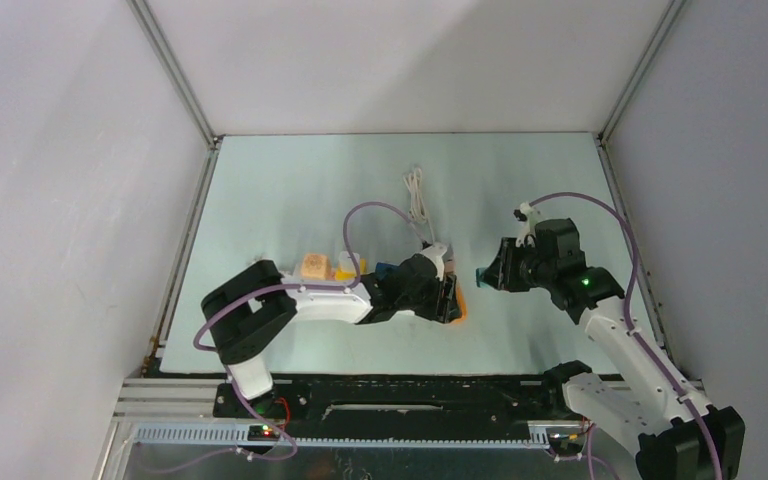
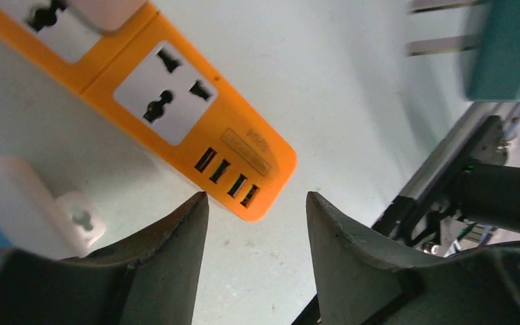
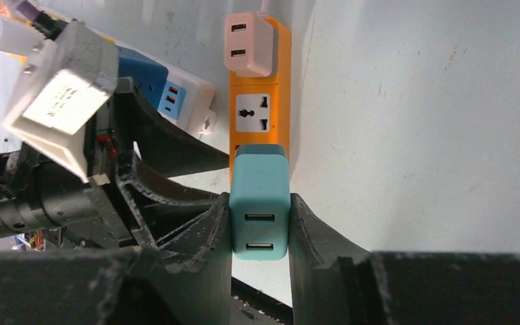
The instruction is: Insert the plug
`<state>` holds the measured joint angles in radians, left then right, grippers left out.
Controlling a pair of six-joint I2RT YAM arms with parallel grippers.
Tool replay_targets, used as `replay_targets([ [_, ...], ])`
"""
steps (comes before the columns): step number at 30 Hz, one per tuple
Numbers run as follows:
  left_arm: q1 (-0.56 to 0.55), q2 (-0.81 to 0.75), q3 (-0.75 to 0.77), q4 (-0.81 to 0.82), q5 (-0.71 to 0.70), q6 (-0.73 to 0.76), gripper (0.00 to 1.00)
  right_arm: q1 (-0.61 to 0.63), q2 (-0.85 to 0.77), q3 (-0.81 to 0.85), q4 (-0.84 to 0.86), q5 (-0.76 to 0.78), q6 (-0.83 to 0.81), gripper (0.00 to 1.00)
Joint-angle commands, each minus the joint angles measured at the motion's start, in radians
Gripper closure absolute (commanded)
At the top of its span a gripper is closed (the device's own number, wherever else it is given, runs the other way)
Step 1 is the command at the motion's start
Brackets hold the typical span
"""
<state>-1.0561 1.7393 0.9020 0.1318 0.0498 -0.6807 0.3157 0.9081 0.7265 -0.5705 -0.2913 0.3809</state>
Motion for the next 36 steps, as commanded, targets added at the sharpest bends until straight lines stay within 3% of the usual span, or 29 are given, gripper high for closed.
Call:
replay_targets([
  [1,0.001,-0.091,-0.015,0.183,0.045,0.019,0.40,-0.007,0.018,0.042,-0.001,0.018,-0.048,1.00],
  [7,0.086,-0.333,-0.108,0.252,0.117,0.075,0.34,-0.013,0.085,0.095,-0.035,-0.005,-0.100,1.00],
  [10,0.168,-0.480,-0.132,0.192,0.138,0.128,0.24,-0.014,0.108,0.115,-0.036,-0.005,-0.094,1.00],
  [16,0.355,-0.804,-0.109,-0.134,0.003,0.255,0.01,-0.009,0.179,0.152,-0.052,-0.008,-0.106,1.00],
  [20,0.401,-0.958,-0.025,-0.421,-0.239,0.374,0.00,0.003,0.248,0.187,-0.062,-0.012,-0.113,1.00],
  [27,0.430,-1.047,0.022,-0.719,-0.554,0.474,0.00,0.084,0.412,0.295,-0.100,0.014,-0.120,1.00],
  [36,0.447,-1.031,-0.055,-0.852,-0.669,0.460,0.00,0.163,0.625,0.425,-0.190,0.066,-0.145,1.00],
])
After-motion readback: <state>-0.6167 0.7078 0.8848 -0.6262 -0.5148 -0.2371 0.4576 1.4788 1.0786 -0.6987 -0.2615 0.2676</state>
